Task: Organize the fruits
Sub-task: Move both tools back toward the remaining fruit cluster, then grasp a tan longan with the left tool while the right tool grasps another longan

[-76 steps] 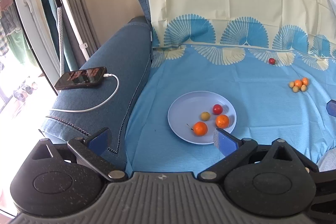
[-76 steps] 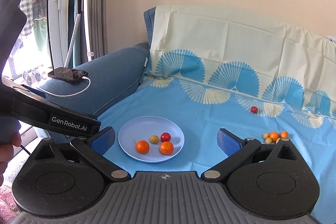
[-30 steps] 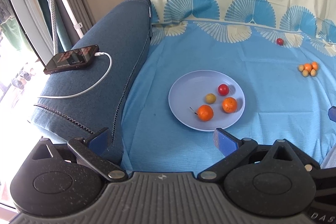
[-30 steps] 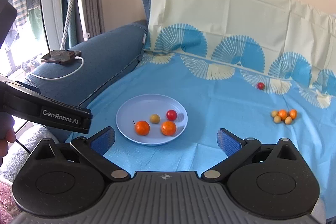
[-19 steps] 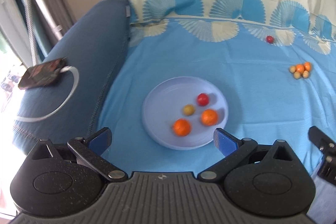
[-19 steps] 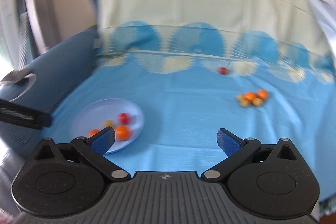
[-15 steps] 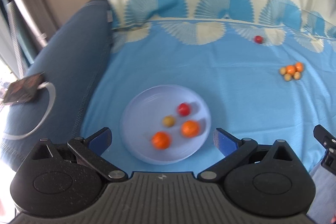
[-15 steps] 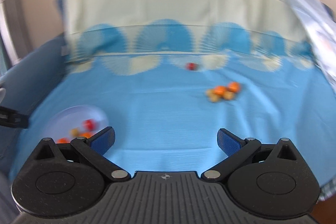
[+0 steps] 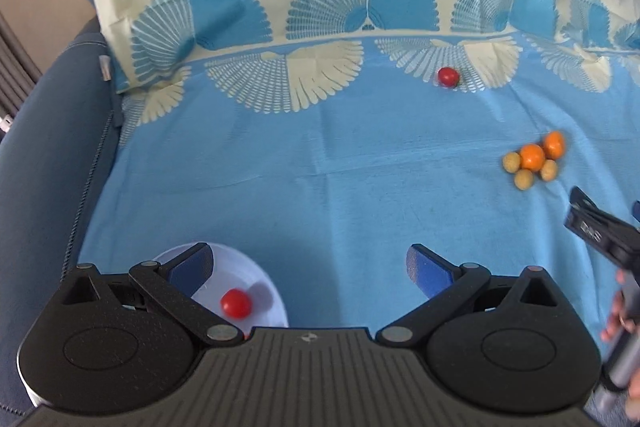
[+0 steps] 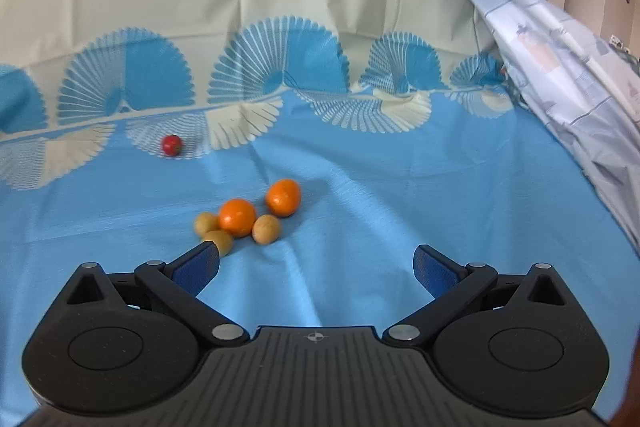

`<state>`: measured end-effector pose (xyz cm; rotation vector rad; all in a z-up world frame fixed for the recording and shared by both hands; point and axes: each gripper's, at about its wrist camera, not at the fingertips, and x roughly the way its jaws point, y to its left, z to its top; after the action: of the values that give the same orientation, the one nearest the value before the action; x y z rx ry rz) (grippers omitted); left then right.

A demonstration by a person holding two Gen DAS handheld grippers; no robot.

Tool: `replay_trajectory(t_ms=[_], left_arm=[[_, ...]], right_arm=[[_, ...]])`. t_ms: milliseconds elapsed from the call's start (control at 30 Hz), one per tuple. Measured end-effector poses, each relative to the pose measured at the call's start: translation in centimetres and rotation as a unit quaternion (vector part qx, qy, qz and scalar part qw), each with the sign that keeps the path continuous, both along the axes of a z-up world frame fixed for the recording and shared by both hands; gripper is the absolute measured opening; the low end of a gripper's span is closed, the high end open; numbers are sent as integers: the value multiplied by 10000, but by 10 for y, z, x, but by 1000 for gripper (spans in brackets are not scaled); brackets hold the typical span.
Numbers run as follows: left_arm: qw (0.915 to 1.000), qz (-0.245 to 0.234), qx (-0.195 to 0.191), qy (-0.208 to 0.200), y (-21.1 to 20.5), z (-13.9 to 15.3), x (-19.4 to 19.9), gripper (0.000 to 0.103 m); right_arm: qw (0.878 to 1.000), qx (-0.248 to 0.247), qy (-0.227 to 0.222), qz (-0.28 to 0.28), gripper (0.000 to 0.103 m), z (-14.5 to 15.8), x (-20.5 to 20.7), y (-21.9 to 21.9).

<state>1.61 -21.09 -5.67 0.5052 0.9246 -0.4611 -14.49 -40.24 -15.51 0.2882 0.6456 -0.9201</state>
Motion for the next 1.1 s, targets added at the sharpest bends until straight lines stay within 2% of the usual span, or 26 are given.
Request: replay_trajectory(t_ms=[200, 267, 367, 467, 500, 533, 600, 700, 800, 900, 1100], left_arm=[[9996, 114, 251, 100, -27, -29, 28, 103], [9994, 101, 325, 50, -36, -37, 33, 103], [9994, 29, 355, 4, -51, -46, 35, 103], [9995, -30, 317, 74, -69, -53, 34, 103], [9995, -79, 268, 125, -76, -55, 33, 103], [9995, -144, 205, 172, -84, -57, 32, 103], [9991, -321, 77, 269, -103, -63, 28, 103], [9968, -607, 37, 513, -135, -75, 20, 103], [9923, -975, -96, 764, -165, -87, 8, 103], [9881, -1243, -65, 900, -191, -105, -4, 103], [9861, -1329, -24, 995, -218, -134, -5, 102]], right_arm=[[9989, 202, 395, 118, 100, -61, 50, -40], [9995, 134, 184, 197, 97, -66, 54, -40], [9989, -33, 133, 449, 90, -65, 61, -35], [9982, -39, 24, 605, 65, -61, 59, -34], [9981, -47, 0, 612, 43, -60, 56, -36], [9986, -57, -16, 530, 26, -60, 51, -39], [9990, 149, -288, 315, 27, -57, 38, -52], [9991, 34, -162, -396, 27, -56, 20, -69], [9956, 182, -356, -842, 27, -55, -1, -85], [9942, 273, -425, -951, 27, -58, -6, -90], [9945, 236, -416, -934, 27, -60, -4, -89]])
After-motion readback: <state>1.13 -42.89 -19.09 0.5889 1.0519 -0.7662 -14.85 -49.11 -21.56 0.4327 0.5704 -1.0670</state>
